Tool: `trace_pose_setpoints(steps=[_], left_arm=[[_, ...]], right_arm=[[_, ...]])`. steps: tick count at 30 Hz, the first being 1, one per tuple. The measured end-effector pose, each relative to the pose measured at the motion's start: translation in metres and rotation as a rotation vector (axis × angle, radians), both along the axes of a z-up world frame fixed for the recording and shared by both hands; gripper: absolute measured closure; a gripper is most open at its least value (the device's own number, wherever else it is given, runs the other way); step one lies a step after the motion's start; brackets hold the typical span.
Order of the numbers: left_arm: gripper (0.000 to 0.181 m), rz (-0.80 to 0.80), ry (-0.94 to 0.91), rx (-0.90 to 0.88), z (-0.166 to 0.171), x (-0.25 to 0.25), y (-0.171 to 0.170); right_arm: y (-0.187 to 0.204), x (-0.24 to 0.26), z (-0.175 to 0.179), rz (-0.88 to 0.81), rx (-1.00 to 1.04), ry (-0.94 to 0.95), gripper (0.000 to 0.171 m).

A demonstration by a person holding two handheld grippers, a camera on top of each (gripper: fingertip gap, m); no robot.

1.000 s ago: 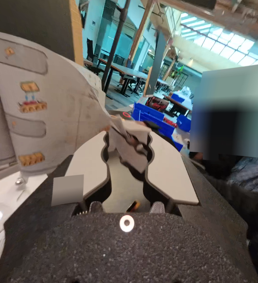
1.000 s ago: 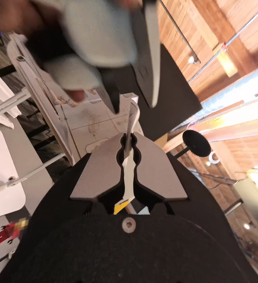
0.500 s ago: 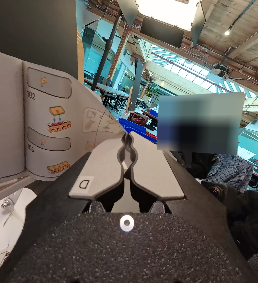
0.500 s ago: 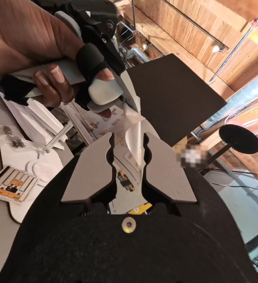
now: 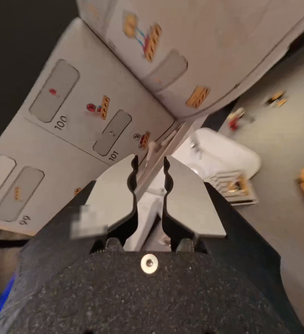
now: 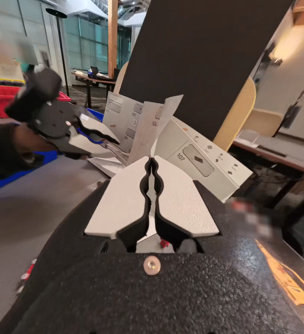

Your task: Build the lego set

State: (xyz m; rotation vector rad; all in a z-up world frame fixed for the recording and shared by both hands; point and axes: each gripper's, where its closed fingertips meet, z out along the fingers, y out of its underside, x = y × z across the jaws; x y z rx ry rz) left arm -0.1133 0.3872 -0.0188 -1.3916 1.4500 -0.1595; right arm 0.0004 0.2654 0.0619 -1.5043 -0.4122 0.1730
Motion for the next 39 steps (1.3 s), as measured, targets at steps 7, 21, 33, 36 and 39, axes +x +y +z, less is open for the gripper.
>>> trace_pose_setpoints(steps=[7, 21, 33, 36, 39], left_arm=[[0.164, -0.040, 0.191, -0.026, -0.021, 0.014, 0.009], [0.181, -0.075, -0.181, -0.322, 0.015, -0.040, 0.027], [0.162, -0.212, 0.220, -0.250, -0.019, 0.003, 0.014], [0.176, -0.201, 0.290, -0.287, -0.023, 0.002, 0.014], [0.177, -0.196, 0.117, -0.319, -0.005, -0.002, 0.019]], right_arm=[[0.002, -0.018, 0.004, 0.019, -0.072, -0.034, 0.171], [0.048, -0.080, 0.028, 0.050, -0.114, -0.038, 0.171], [0.051, -0.067, 0.028, -0.023, -0.132, -0.062, 0.171], [0.049, -0.063, 0.030, -0.024, -0.130, -0.055, 0.171], [0.052, -0.063, 0.032, -0.025, -0.126, -0.059, 0.171]])
